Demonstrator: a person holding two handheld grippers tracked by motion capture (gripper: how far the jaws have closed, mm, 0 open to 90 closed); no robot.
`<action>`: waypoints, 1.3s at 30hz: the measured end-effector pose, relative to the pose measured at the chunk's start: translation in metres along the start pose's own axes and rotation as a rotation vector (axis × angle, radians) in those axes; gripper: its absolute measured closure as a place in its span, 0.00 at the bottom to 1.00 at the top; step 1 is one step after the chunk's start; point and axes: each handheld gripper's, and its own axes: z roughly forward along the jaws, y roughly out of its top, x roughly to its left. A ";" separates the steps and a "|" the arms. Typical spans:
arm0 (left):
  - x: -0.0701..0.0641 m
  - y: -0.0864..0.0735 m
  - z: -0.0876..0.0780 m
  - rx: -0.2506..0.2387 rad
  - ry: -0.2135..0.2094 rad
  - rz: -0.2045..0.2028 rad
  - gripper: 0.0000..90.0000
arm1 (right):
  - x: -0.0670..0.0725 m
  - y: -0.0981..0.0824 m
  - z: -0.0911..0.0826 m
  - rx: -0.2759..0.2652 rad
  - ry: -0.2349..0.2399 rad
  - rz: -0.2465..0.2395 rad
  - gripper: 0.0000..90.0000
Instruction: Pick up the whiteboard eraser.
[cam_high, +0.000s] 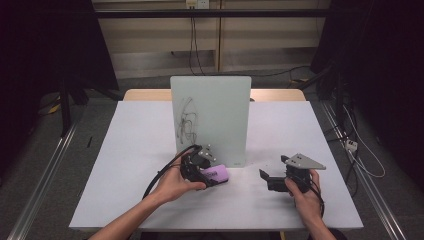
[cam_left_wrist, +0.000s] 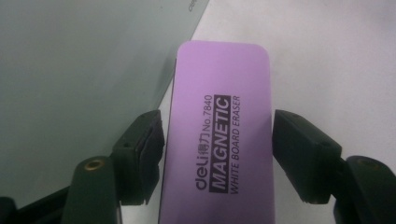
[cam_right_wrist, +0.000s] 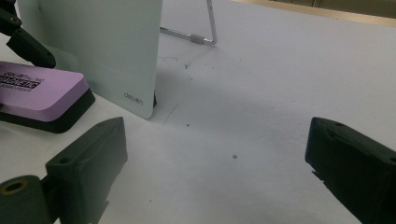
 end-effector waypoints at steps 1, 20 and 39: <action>0.000 0.000 0.001 -0.001 -0.003 0.000 0.40 | 0.000 0.000 0.000 0.000 0.000 0.000 0.06; -0.004 0.003 0.007 0.047 0.012 0.044 0.45 | 0.000 0.000 0.000 0.001 0.001 -0.003 0.06; 0.000 -0.004 -0.023 -0.109 0.016 -0.002 0.46 | 0.000 0.001 0.004 0.008 -0.004 0.008 0.06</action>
